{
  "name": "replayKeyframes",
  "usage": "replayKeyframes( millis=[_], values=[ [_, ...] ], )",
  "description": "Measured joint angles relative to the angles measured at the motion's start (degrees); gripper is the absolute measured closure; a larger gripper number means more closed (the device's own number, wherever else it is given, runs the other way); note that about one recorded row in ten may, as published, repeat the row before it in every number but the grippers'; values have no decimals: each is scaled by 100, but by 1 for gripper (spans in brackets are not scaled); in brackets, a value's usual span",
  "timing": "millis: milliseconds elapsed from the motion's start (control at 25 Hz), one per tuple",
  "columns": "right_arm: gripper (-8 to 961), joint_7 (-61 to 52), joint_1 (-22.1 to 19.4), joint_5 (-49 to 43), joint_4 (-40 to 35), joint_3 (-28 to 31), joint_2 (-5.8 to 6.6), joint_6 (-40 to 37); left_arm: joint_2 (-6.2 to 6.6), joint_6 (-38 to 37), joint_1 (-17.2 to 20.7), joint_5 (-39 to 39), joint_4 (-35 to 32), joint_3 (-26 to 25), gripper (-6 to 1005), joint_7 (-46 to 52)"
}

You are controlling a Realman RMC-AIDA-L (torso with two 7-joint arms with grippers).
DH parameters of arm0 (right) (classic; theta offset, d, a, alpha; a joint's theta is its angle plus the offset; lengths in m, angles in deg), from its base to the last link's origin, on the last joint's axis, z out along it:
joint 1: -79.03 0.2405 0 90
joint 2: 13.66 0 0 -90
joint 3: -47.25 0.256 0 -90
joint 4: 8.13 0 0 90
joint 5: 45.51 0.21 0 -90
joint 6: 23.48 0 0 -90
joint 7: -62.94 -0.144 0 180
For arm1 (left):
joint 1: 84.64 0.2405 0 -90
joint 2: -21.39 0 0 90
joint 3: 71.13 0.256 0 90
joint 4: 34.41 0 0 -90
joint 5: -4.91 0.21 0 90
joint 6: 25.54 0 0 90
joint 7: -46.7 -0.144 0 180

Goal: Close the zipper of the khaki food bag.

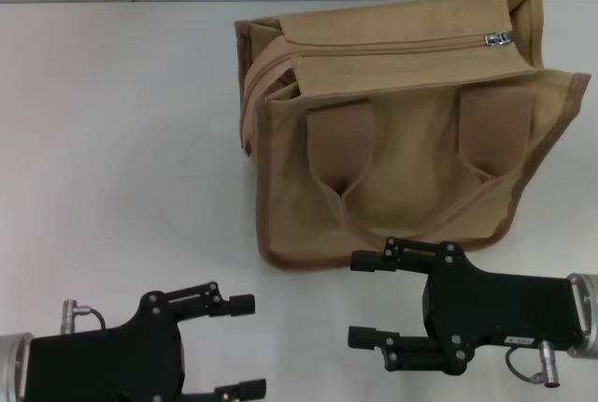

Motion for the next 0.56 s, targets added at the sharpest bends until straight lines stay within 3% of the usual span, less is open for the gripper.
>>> replayKeyframes(
  millis=[560],
  values=[
    [227, -1, 92, 26, 98, 43, -11, 27, -3, 21, 0, -42, 41, -574, 242, -2]
  ],
)
